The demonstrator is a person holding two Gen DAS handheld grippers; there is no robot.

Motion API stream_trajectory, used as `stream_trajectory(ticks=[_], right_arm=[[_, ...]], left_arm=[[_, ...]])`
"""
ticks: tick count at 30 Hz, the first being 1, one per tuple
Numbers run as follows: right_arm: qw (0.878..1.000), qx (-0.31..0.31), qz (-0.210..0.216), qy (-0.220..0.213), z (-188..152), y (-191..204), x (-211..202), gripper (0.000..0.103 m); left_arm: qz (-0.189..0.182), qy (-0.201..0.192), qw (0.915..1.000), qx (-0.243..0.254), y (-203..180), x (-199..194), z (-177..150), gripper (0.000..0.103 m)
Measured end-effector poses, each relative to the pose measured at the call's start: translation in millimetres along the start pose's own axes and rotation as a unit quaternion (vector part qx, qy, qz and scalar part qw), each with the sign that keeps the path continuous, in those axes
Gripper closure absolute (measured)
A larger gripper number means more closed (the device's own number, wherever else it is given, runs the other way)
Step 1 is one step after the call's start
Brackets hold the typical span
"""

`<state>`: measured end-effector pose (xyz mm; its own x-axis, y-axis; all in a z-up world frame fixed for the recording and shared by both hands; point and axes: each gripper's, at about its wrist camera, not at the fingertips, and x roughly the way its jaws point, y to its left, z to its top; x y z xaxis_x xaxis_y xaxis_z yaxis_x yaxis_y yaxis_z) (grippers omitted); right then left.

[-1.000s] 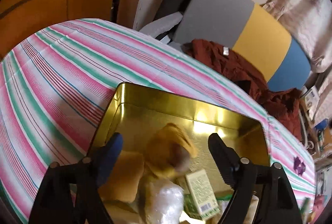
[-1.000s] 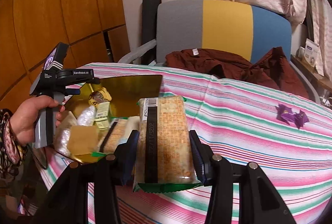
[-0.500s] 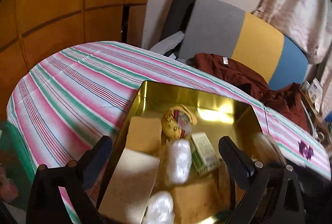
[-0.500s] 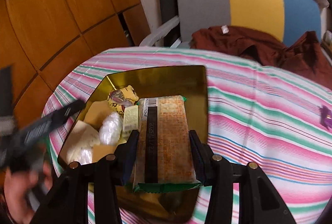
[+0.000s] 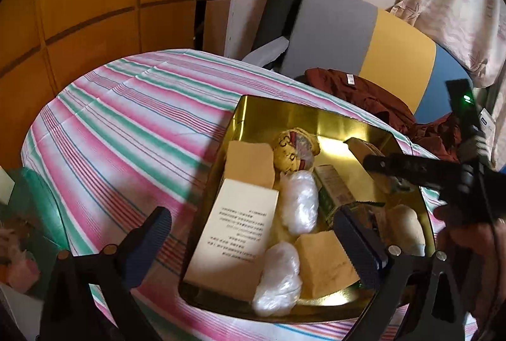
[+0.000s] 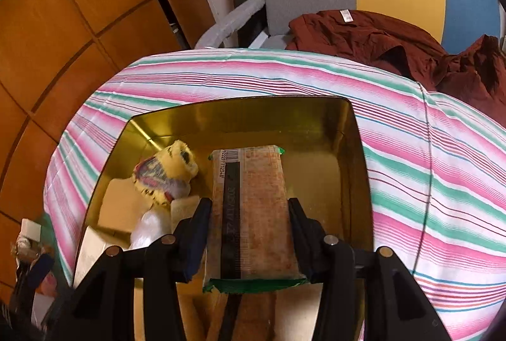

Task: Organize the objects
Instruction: 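Lower the cracker packet into the gold tray and open the right tool, then move the right tool to the purple snack packets and grasp one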

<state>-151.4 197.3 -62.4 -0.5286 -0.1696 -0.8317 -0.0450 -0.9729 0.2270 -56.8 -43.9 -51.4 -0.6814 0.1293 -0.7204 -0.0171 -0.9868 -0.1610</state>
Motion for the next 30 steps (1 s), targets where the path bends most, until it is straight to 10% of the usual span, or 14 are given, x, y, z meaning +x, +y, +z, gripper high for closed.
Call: stream_trajectory(ticks=[17,30], right_arm=[[0.998,0.016,0.022,-0.050,-15,-12,-49,0.055],[0.990,0.003,-0.111,-0.087,-83,-116,-105,0.055]], left_arm=[[-0.020,0.006,0.9997,0.015,-23,-6,-12,0.000],[-0.088,0.017,0.9912,0.097,-107,-24,-29,0.000]])
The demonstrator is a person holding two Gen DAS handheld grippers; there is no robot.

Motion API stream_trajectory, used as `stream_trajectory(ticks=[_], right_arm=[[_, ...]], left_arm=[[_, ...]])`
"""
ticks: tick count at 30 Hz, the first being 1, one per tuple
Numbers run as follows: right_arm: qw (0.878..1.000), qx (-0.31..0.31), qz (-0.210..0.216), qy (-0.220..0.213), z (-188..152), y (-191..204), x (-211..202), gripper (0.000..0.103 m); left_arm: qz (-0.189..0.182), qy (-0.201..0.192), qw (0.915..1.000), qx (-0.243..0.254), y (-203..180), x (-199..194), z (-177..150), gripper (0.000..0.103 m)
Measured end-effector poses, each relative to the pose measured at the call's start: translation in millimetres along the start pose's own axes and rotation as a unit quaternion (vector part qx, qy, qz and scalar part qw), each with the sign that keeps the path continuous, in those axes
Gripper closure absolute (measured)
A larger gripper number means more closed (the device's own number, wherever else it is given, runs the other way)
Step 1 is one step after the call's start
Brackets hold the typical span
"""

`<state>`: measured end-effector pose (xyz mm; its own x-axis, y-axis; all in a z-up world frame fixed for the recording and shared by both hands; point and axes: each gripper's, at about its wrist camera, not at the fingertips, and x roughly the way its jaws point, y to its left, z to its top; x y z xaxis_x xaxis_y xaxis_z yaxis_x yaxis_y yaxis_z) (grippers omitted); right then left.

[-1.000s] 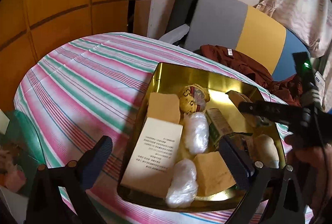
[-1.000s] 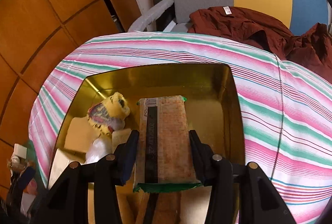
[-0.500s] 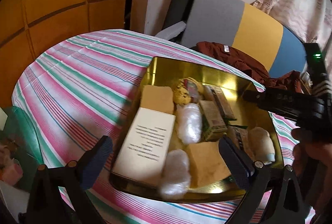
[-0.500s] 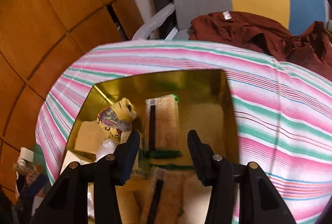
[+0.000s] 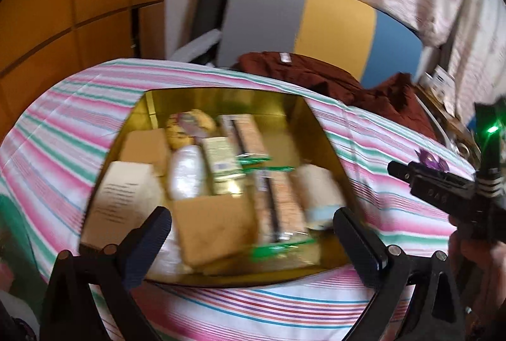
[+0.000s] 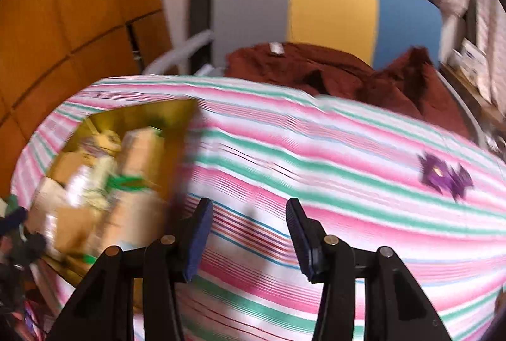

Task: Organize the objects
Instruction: 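Move the right tool to the purple snack packets and grasp one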

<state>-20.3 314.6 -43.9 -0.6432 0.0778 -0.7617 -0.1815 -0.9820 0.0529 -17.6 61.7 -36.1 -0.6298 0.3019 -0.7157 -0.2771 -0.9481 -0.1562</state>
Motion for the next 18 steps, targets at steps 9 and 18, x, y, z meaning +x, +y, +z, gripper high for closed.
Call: stream_trajectory(ticks=[9,18], right_arm=[[0.991,0.122,-0.054,0.005,-46,-125,-1,0.055],[0.961,0.250,-0.115,-0.024,-43,-242,-7,0.054]], left_arm=[[-0.054,0.002,0.9948,0.087,-84,5,-8,0.000],[-0.079,0.017,0.9854,0.150,-148,19,-16,0.000]])
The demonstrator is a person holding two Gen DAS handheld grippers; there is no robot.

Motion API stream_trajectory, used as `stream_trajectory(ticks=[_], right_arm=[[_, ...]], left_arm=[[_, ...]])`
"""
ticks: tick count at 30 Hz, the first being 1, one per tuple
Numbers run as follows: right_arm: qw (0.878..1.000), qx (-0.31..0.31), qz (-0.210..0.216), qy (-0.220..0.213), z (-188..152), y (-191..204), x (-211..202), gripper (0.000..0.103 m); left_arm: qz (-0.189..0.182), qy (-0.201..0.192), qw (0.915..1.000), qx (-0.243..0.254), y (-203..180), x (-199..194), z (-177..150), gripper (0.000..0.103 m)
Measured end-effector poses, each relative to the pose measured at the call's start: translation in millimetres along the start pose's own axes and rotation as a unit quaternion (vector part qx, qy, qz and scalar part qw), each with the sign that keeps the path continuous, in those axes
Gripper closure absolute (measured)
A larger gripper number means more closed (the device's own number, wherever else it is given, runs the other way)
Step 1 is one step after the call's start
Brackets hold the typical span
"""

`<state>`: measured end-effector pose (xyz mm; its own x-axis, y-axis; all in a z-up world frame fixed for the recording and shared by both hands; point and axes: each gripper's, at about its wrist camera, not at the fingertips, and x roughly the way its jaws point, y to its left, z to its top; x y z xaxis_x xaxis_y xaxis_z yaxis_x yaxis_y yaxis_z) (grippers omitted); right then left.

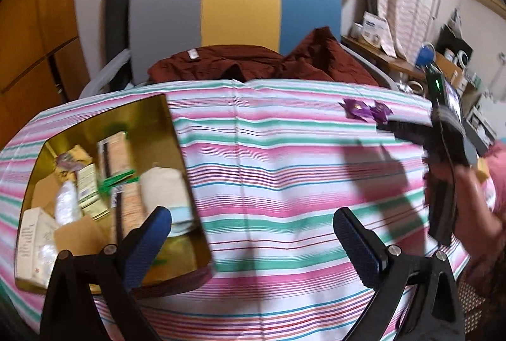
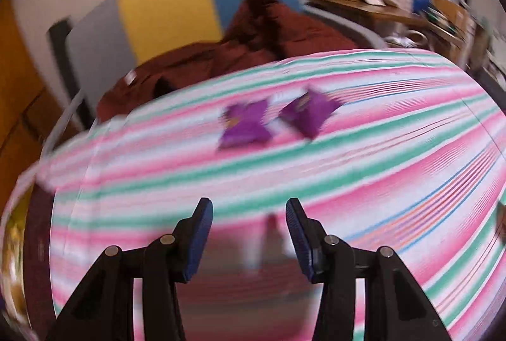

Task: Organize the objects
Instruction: 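Move the right tool to the purple snack packets and grasp one, then lift the purple snack packet with the right tool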

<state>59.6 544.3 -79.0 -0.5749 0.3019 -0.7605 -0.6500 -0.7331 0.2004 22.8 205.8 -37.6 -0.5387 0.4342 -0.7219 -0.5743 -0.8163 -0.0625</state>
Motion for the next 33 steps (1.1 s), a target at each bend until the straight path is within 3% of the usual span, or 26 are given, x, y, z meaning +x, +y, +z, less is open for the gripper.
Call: stream_trajectory(ticks=[8,13,19,24,33], right_arm=[[0.994,0.102,-0.024,-0.006,65,-49,41,0.053],[0.993,0.119,-0.025,0.005,83,-57,65,0.053],[0.995,0.094,-0.010,0.007,84,-54,79,0.053],[0.996,0.092,0.015,0.004,82,-58,83,0.064],[0.998,0.046,0.048,0.011,53,-59,51,0.075]], left_arm=[[-0.004,0.019,0.9996,0.021,-20,16,1,0.000],[-0.016,0.015,0.9996,0.018,-24,21,1,0.000],[-0.015,0.020,0.9994,0.022,-28,27,4,0.000],[-0.005,0.026,0.9994,0.022,-28,33,7,0.000],[-0.019,0.035,0.9989,0.023,-45,57,33,0.000]])
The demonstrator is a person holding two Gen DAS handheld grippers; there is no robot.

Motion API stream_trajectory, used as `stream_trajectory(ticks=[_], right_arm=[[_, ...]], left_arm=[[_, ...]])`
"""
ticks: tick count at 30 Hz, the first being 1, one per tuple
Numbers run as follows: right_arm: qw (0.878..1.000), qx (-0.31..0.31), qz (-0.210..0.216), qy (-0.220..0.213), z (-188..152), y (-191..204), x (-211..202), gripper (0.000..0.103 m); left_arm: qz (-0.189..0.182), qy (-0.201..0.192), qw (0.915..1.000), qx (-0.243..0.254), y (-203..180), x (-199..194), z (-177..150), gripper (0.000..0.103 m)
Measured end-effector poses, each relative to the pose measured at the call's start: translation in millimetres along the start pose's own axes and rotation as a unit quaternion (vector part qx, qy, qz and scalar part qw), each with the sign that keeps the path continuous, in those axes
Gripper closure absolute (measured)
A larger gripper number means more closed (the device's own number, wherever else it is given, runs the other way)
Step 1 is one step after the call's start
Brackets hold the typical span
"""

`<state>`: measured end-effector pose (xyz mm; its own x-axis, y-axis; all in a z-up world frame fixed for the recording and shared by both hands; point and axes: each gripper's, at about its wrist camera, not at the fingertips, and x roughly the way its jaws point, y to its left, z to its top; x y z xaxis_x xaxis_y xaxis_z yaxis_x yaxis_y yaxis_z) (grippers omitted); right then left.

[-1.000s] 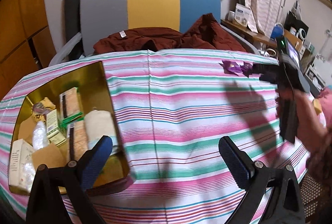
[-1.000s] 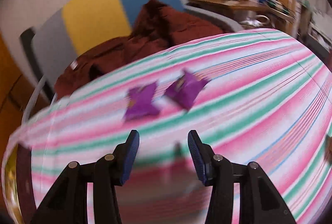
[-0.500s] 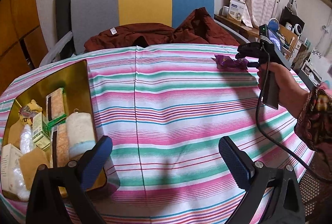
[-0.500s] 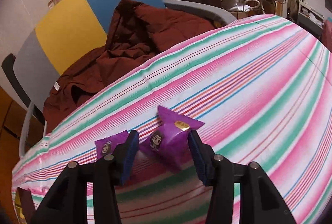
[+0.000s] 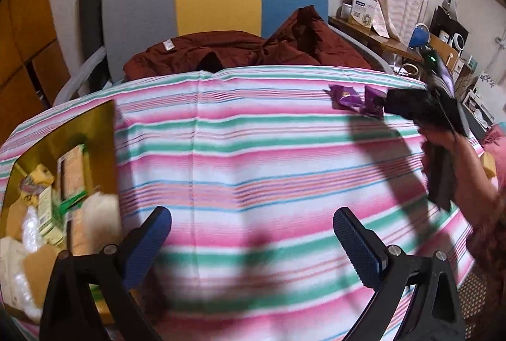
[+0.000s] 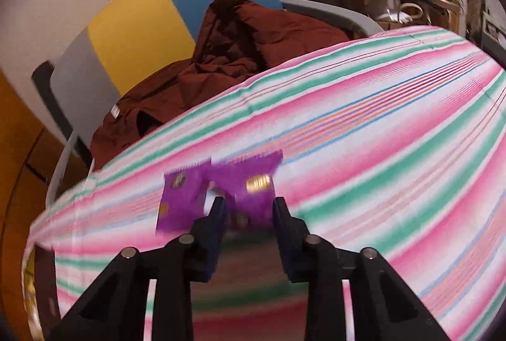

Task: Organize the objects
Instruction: 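Lift the purple snack packet with the right tool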

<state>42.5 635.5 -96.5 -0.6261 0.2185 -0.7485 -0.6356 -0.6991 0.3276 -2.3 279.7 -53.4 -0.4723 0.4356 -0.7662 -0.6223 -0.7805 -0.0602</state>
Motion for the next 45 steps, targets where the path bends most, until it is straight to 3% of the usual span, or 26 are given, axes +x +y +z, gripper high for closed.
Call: stream_trajectory(ticks=[8,10,13,17,21,25,28,45], right_arm=[[0.999,-0.023,0.023,-0.019,-40,-16,-36,0.077],[0.999,-0.027,0.008,-0.024,-33,-15,-32,0.076],[0.999,0.001,0.017,-0.031,-13,-15,-23,0.067],[1.000,0.007,0.001,-0.012,11,-3,4,0.060],[1.000,0.000,-0.012,0.005,14,3,27,0.060],[1.000,-0.020,-0.002,-0.005,5,2,27,0.061],[0.998,-0.055,-0.012,-0.011,-4,5,22,0.065],[0.993,-0.074,-0.077,-0.046,-39,-13,-29,0.068]], left_arm=[[-0.029,0.006,0.9996,0.006,-40,39,39,0.000],[-0.032,0.004,0.9995,0.003,-46,42,43,0.000],[-0.028,0.008,0.9996,0.000,-48,42,42,0.000],[-0.020,0.018,0.9996,-0.001,-46,42,36,0.000],[-0.012,0.019,0.9998,-0.001,-41,41,34,0.000],[-0.006,0.015,0.9999,-0.005,-38,43,37,0.000],[-0.006,0.017,0.9998,-0.008,-39,48,39,0.000],[-0.025,0.013,0.9994,0.018,-82,79,64,0.000]])
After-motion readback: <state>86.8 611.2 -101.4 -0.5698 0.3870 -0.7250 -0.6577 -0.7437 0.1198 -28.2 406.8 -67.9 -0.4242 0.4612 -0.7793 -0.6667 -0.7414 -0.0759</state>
